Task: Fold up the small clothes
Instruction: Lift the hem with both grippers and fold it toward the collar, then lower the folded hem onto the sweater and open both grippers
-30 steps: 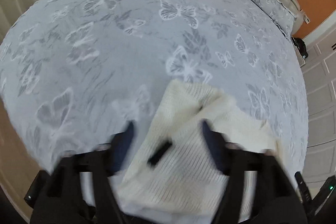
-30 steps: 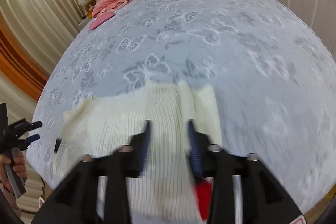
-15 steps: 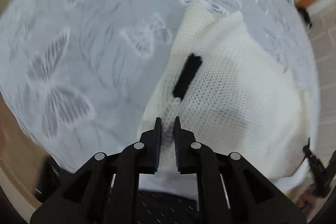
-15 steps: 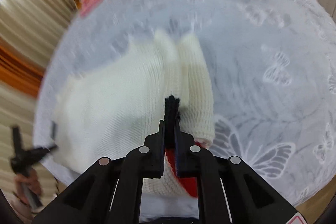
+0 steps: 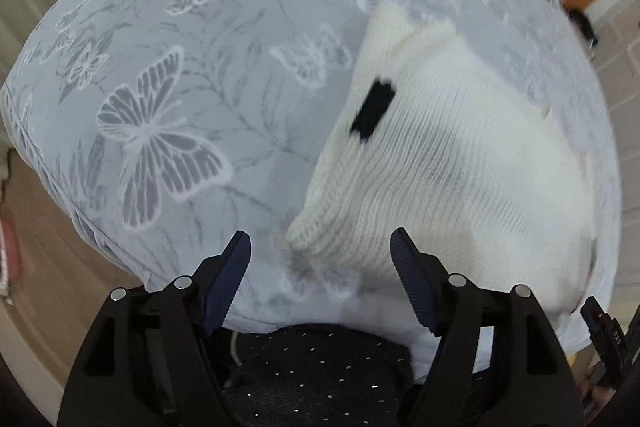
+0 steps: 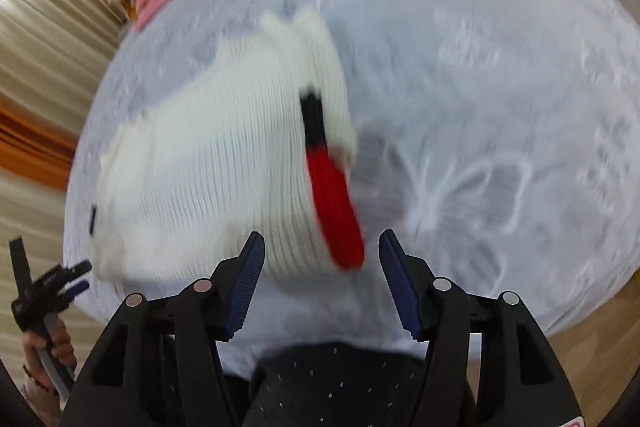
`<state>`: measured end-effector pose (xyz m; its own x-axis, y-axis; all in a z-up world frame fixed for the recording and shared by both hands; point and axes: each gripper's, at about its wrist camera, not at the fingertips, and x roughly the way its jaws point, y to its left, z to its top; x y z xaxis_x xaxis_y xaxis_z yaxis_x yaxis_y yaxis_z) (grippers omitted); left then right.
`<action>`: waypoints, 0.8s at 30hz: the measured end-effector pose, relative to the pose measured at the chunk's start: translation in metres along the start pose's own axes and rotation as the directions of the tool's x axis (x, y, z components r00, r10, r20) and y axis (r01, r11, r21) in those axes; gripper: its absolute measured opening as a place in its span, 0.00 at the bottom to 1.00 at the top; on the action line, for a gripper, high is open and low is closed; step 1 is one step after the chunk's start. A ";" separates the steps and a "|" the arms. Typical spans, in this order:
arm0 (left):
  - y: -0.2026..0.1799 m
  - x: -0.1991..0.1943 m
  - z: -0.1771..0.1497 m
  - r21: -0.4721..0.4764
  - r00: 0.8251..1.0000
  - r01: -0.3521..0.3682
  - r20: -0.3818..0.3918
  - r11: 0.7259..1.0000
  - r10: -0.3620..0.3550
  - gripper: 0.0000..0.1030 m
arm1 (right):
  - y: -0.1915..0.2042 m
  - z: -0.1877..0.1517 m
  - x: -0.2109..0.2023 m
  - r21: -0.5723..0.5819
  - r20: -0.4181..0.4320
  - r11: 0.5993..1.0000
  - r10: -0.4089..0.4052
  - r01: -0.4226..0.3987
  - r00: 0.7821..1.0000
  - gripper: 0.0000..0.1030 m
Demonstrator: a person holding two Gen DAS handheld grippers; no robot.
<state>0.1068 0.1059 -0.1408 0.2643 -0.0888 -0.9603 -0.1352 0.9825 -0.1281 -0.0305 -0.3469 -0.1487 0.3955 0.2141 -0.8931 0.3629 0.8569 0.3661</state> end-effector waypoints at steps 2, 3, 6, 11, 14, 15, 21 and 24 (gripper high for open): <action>-0.002 0.010 -0.004 -0.016 1.000 0.009 -0.013 1.000 -0.009 0.74 | 0.001 -0.004 0.012 0.027 -0.035 0.999 0.038 -0.037 0.999 0.60; -0.001 0.015 -0.004 -0.031 1.000 0.010 -0.019 0.999 -0.011 0.75 | 0.002 -0.004 0.016 0.044 -0.039 0.999 0.033 -0.031 0.999 0.61; 0.008 0.043 -0.002 -0.158 0.993 0.069 -0.083 0.985 -0.082 0.69 | 0.004 0.002 0.031 0.100 -0.051 0.994 0.039 -0.034 0.998 0.63; 0.033 0.044 0.001 -0.351 0.954 0.234 -0.100 0.907 -0.284 0.12 | 0.011 0.013 0.023 0.140 -0.018 0.986 0.089 -0.085 0.996 0.18; 0.044 0.016 0.001 -0.363 0.942 0.282 -0.070 0.888 -0.328 0.10 | 0.019 0.016 -0.018 0.086 0.048 0.990 0.112 -0.115 0.993 0.16; 0.047 0.003 0.000 -0.349 0.939 0.296 -0.064 0.889 -0.338 0.09 | 0.019 0.015 -0.030 0.076 0.056 0.989 0.121 -0.125 0.991 0.16; 0.055 -0.032 -0.026 -0.289 0.939 0.274 -0.128 0.918 -0.320 0.08 | 0.005 -0.015 -0.061 0.012 -0.012 0.998 0.057 -0.057 0.998 0.15; 0.055 -0.017 -0.049 -0.226 0.959 0.165 -0.188 0.960 -0.210 0.09 | -0.007 -0.037 -0.034 0.003 -0.105 1.000 0.000 0.000 0.994 0.18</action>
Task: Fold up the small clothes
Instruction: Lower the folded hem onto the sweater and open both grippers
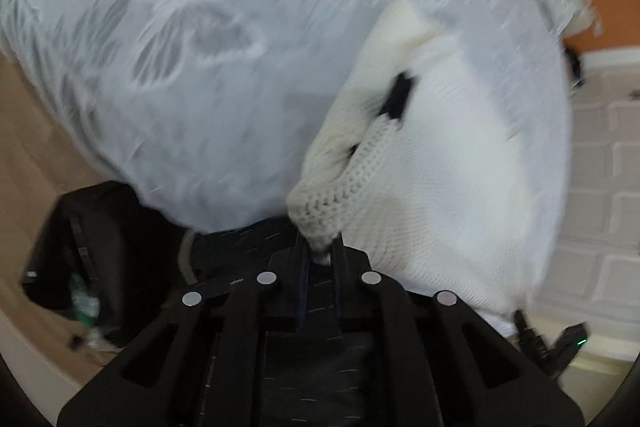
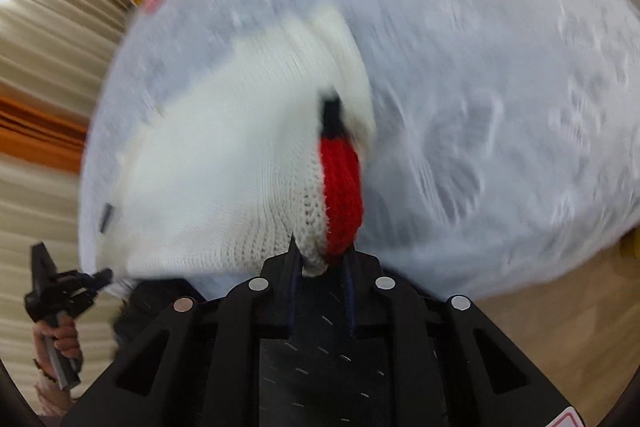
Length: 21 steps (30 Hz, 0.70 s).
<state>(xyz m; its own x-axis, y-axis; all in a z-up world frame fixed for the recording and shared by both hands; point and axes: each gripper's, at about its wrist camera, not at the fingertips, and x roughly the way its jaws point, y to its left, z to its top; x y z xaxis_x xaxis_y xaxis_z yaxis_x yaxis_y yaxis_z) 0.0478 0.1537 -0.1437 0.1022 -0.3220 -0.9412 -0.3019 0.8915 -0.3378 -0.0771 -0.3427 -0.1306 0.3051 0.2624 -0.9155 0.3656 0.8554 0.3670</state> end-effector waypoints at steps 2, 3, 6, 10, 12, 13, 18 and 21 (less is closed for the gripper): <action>0.002 0.008 -0.009 0.013 0.994 -0.106 -0.002 0.994 0.106 0.08 | -0.002 -0.007 0.016 -0.011 -0.036 0.995 -0.097 0.097 0.995 0.20; 0.002 0.003 -0.010 0.011 0.995 -0.104 0.015 0.995 0.104 0.09 | -0.003 -0.008 0.013 -0.005 -0.023 0.991 -0.132 0.132 0.991 0.20; -0.015 -0.035 -0.001 0.041 0.989 -0.064 0.135 0.997 0.058 0.18 | 0.004 0.007 -0.021 0.001 0.104 0.987 -0.157 0.158 0.982 0.29; -0.066 -0.052 0.050 0.153 0.964 -0.093 0.261 0.984 0.050 0.48 | 0.028 0.056 -0.036 -0.088 0.208 0.985 -0.129 0.149 0.970 0.47; -0.090 -0.039 0.070 0.204 0.957 -0.105 0.285 0.973 0.043 0.54 | 0.043 0.092 -0.014 -0.116 0.191 0.986 -0.097 0.120 0.977 0.48; -0.100 -0.030 0.081 0.222 0.957 -0.117 0.284 0.968 0.050 0.57 | 0.048 0.101 -0.006 -0.122 0.184 0.986 -0.093 0.117 0.979 0.48; -0.127 0.037 0.122 0.225 0.970 -0.151 0.219 0.963 0.101 0.59 | 0.068 0.146 0.064 -0.163 0.114 0.975 -0.136 0.154 0.984 0.47; -0.127 0.060 0.130 0.241 0.976 -0.172 0.172 0.955 0.133 0.14 | 0.070 0.155 0.079 -0.158 0.086 0.980 -0.110 0.123 0.990 0.02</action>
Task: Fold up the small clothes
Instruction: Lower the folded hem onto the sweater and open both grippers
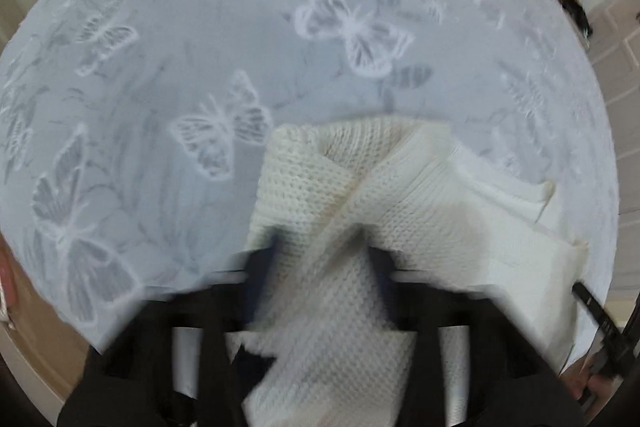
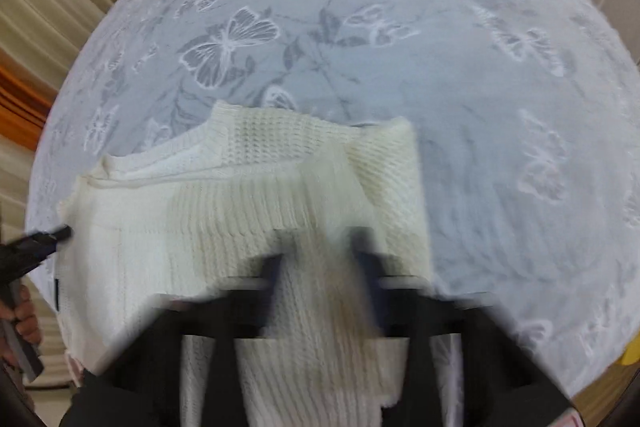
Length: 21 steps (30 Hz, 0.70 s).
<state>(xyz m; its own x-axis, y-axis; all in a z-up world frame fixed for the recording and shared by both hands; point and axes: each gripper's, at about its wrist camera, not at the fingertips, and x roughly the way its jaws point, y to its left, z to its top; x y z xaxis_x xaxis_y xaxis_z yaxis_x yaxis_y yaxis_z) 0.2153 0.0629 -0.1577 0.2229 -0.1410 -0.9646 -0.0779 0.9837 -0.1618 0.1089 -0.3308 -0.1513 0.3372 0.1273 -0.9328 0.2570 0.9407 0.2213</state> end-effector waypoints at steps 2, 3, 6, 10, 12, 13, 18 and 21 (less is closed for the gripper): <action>0.004 -0.008 0.004 -0.014 0.999 0.035 0.023 0.999 -0.035 0.03 | 0.000 0.005 -0.026 0.015 0.095 0.998 0.053 -0.054 0.994 0.01; 0.006 -0.015 0.006 -0.017 0.998 0.058 0.040 0.998 -0.057 0.03 | -0.001 0.008 -0.041 0.013 0.141 0.998 0.053 -0.056 0.989 0.01; 0.008 -0.019 0.013 -0.033 0.997 0.056 0.060 0.998 -0.054 0.03 | -0.012 0.024 -0.056 0.029 0.211 0.999 0.017 -0.024 0.977 0.01; 0.006 -0.003 0.015 -0.074 0.999 0.052 0.004 0.996 -0.052 0.06 | -0.028 0.028 -0.020 0.068 0.043 0.998 0.001 -0.004 0.999 0.10; -0.001 -0.016 0.012 -0.043 0.997 0.064 0.051 0.997 -0.062 0.31 | -0.022 0.020 -0.027 0.039 0.075 0.998 0.035 -0.038 0.997 0.28; -0.005 -0.020 0.012 -0.028 0.997 0.051 0.060 0.998 -0.049 0.45 | -0.019 0.016 -0.030 0.026 0.091 0.999 0.032 -0.035 0.995 0.45; -0.024 -0.006 0.020 0.045 0.997 -0.036 0.071 0.998 0.032 0.56 | -0.003 0.017 0.003 -0.037 0.012 0.999 -0.012 0.013 1.000 0.41; -0.024 0.009 0.024 0.055 1.000 -0.001 0.000 0.999 0.001 0.13 | -0.003 0.024 0.001 -0.002 0.028 1.000 0.016 -0.016 0.999 0.09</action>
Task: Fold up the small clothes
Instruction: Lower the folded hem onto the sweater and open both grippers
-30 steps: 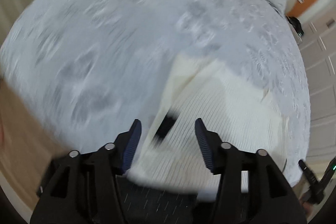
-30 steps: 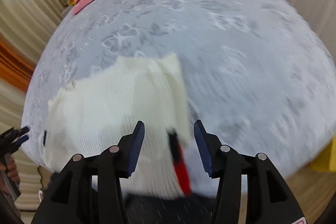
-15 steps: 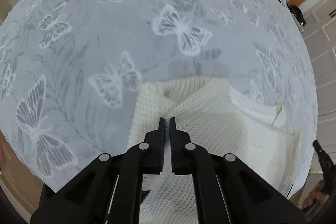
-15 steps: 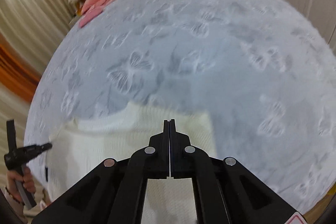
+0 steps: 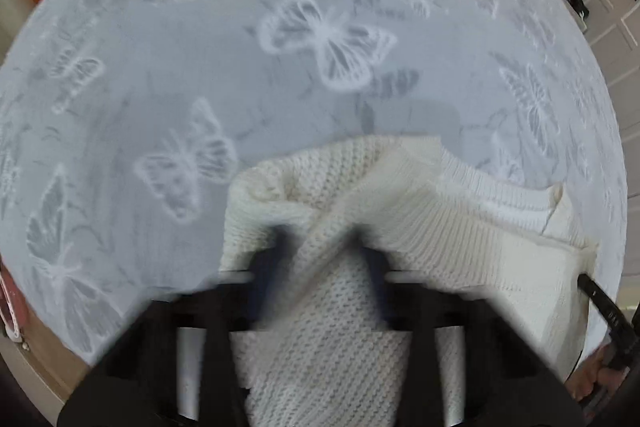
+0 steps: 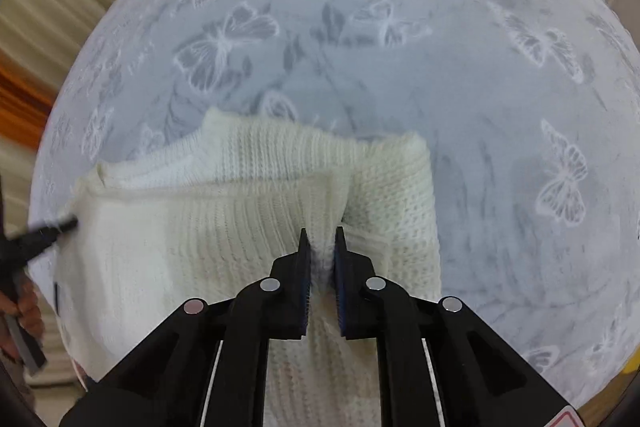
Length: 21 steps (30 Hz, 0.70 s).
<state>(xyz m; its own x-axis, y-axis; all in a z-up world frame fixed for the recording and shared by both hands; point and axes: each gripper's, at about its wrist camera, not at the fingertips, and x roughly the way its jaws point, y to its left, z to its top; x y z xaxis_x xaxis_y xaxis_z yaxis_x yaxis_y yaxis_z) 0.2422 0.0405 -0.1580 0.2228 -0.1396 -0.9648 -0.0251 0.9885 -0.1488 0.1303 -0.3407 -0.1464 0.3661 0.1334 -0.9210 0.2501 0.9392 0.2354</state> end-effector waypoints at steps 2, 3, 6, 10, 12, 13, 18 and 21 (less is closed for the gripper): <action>0.004 -0.012 0.002 -0.013 0.999 0.027 0.035 1.000 -0.026 0.10 | 0.000 0.008 -0.033 0.009 0.115 0.999 0.036 -0.037 0.993 0.09; 0.008 -0.018 0.003 -0.022 0.998 0.032 0.053 0.999 -0.031 0.09 | -0.002 0.010 -0.040 0.014 0.139 0.999 0.045 -0.047 0.989 0.09; 0.016 -0.005 0.007 -0.052 0.999 -0.004 0.038 0.999 0.006 0.03 | -0.019 0.013 -0.011 0.029 0.067 1.000 -0.004 0.002 0.998 0.09; 0.013 -0.004 0.006 -0.040 0.999 -0.013 0.039 0.999 0.014 0.08 | -0.023 0.005 0.001 0.034 0.020 0.999 -0.018 0.018 1.000 0.13; 0.012 -0.026 -0.001 -0.035 0.997 0.024 0.070 0.999 -0.021 0.08 | -0.015 -0.004 -0.036 0.040 0.098 0.999 -0.004 0.000 0.995 0.13; 0.011 -0.037 -0.006 -0.025 0.995 0.033 0.097 0.999 -0.030 0.09 | -0.012 -0.012 -0.051 0.043 0.124 0.999 0.003 -0.009 0.992 0.13; 0.000 -0.046 -0.056 0.081 0.994 -0.052 0.103 0.995 0.043 0.16 | 0.007 -0.070 -0.036 -0.038 0.009 0.999 -0.015 0.015 1.000 0.14; 0.005 -0.027 -0.084 0.071 0.998 -0.055 0.004 0.996 0.055 0.16 | -0.005 -0.097 -0.025 -0.012 -0.053 0.997 -0.075 0.074 0.996 0.06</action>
<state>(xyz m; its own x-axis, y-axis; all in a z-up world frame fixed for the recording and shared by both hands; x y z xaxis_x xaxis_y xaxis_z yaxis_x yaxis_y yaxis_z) 0.1545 0.0445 -0.1512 0.2254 -0.0845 -0.9706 0.0318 0.9963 -0.0794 0.0328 -0.3175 -0.1546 0.2980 0.0796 -0.9512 0.2658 0.9502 0.1628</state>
